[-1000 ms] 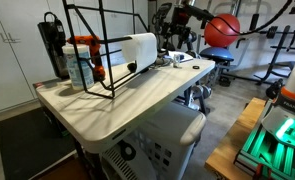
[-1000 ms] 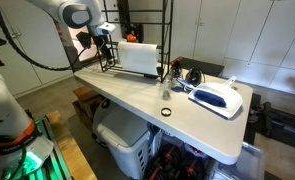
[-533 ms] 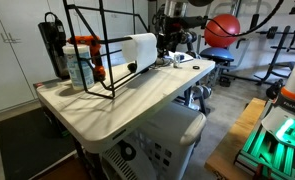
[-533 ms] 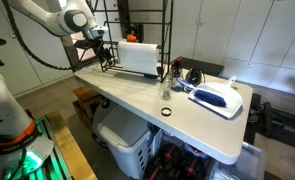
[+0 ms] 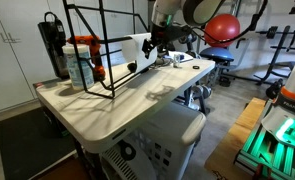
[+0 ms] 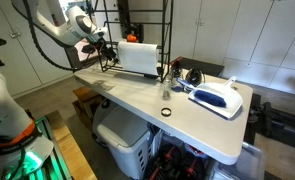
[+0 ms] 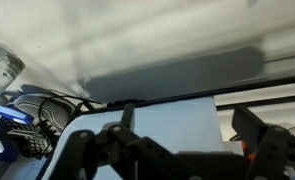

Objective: Put the paper towel on top of the table

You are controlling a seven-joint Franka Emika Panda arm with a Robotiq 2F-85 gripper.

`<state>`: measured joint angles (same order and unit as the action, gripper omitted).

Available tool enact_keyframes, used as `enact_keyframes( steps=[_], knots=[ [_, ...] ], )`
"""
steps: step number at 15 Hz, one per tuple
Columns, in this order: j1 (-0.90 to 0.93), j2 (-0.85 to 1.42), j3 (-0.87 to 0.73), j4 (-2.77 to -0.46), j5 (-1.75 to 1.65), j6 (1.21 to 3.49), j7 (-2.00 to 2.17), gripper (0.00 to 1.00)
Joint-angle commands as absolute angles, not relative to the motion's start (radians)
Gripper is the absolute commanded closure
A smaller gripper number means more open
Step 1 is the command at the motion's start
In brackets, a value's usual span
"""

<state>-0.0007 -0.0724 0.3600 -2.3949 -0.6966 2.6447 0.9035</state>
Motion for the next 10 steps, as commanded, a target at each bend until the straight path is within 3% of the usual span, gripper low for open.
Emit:
enact_keyframes(
  steps=[1, 10],
  knots=[
    [-0.003, -0.060, 0.359, -2.387, -0.712, 2.645, 0.922, 0.00],
    [-0.018, 0.020, 0.361, -2.327, -0.867, 2.662, 1.021, 0.00]
  ],
)
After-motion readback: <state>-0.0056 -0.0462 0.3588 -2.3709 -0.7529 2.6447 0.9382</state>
